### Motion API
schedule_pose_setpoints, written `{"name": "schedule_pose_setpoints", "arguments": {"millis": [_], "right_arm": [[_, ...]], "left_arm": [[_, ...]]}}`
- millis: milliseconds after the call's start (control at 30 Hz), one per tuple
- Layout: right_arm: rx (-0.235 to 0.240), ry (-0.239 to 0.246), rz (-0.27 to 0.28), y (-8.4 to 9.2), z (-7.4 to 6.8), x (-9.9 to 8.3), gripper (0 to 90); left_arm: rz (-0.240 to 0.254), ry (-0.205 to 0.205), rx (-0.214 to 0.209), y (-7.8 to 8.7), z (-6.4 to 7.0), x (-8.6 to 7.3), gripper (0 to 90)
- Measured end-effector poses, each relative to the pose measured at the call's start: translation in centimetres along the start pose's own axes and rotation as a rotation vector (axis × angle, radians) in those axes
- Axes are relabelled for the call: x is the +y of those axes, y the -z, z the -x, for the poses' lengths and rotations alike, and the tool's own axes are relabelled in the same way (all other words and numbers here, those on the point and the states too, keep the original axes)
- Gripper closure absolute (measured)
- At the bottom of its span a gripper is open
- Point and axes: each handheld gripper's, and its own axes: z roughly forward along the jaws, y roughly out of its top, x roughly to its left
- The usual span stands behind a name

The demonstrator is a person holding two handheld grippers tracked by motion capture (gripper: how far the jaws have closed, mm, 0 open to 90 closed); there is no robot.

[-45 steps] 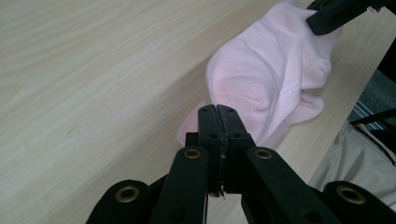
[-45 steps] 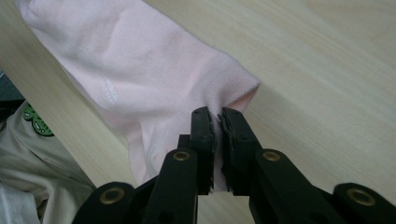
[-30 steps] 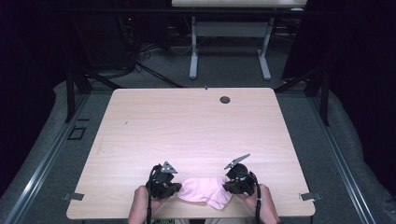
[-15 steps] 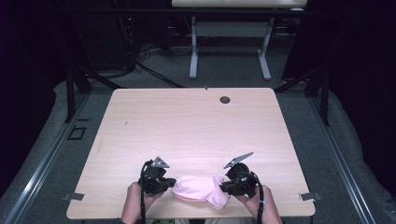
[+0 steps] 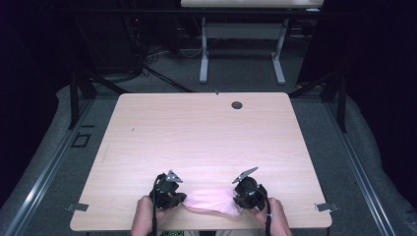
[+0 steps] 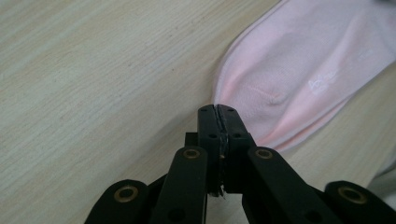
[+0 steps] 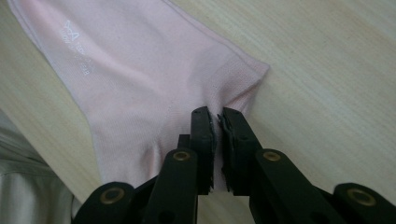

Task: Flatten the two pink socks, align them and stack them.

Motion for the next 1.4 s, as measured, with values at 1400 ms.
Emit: {"name": "schedule_pose_setpoints", "arguments": {"millis": [1400], "right_arm": [[0.066,0.088,0.083,0.2,1.8,-1.6,90.0]], "left_arm": [[0.078,-0.108,-0.082,-1.0,2.3,-0.7,90.0]]}}
